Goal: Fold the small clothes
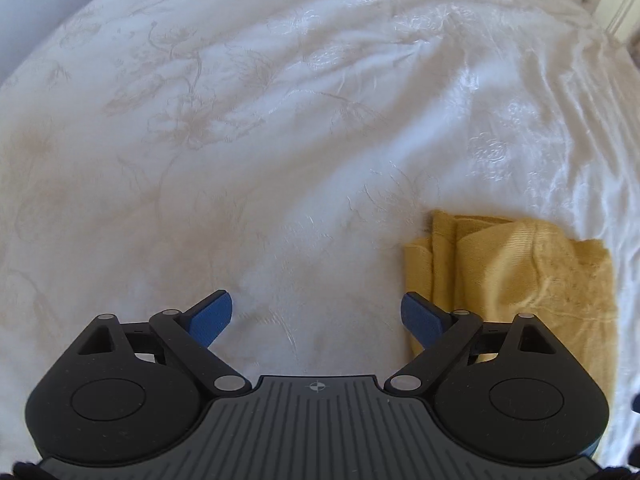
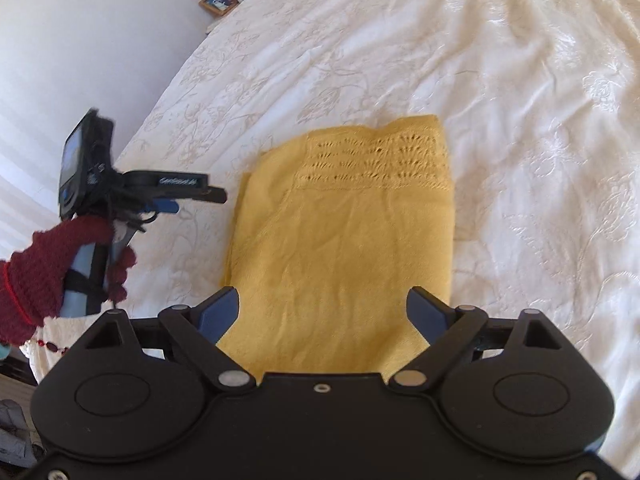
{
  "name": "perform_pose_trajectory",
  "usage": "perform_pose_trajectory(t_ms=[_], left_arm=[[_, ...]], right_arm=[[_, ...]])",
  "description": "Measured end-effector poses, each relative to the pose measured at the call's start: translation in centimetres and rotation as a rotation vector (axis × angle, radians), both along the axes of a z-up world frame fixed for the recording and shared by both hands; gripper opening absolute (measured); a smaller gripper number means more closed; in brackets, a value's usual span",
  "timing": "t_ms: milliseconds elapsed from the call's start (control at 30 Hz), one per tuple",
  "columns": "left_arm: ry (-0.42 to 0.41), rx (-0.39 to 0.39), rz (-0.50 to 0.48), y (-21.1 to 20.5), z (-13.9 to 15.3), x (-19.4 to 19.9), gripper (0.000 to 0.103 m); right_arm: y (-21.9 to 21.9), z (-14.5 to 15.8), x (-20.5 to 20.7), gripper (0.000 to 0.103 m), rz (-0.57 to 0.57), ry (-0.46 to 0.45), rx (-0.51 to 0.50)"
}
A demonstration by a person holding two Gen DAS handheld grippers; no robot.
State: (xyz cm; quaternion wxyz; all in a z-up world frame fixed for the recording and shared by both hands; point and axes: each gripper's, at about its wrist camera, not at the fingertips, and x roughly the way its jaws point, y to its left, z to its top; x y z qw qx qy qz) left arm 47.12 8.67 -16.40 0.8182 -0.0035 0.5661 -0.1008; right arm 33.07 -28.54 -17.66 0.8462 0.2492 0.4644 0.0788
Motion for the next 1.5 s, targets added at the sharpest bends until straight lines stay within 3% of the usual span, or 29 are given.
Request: perform_pose_trajectory(t_ms=[100, 300, 400, 667, 767, 867, 1100, 1300, 1333, 1467, 1500], left_arm=[[0.045, -0.104, 0.016, 1.0, -0.1, -2.2, 0.093], [0.097, -0.185, -0.031, 0.3, -0.4, -7.6, 0.093], [0.097, -0.187, -0.059, -0.9, -0.4, -9.6, 0.093], [0.068, -0.163, -0.194, -4.3, -0.6, -14.5, 0.091], [0.085, -0.172, -0.211, -4.9, -1.1, -15.8, 0.07], [0.075, -0.172, -0.226, -5.2, -1.1, -16.5, 0.064], [0.044, -0.193, -0.228, -5.5, -0.8, -17.8, 0.06], [0.059, -0.25, -0.13, -4.6, -2.5, -15.5, 0.059], [0.051, -0.259, -0.122, -4.6, -2.5, -15.3, 0.057], [-0.028, -0.207, -0.128, -5.1, -1.8, -15.0, 0.016], [-0.028, -0.205, -0.136, -5.1, -1.8, -15.0, 0.015]], right_arm=[[-1.8, -0.4, 1.2, 0.098, -0.035, 0.003, 0.007], [-4.3, -2.2, 3.1, 0.098, -0.087, 0.048, 0.041], [-4.6, -2.7, 3.6, 0.098, -0.095, 0.081, 0.037], [-0.1, 0.2, 3.8, 0.098, 0.076, -0.023, -0.121], [2.0, 1.0, 4.2, 0.098, 0.148, -0.055, -0.135], [3.8, 1.5, 4.8, 0.097, 0.203, -0.069, -0.138], [5.6, 1.6, 6.0, 0.097, 0.254, -0.061, -0.116], [7.1, 1.5, 7.2, 0.097, 0.319, -0.035, -0.139], [7.5, 1.6, 7.5, 0.097, 0.329, -0.034, -0.148], [9.5, 1.8, 9.9, 0.096, 0.367, -0.031, -0.218], [10.0, 1.7, 10.7, 0.094, 0.372, -0.028, -0.235]])
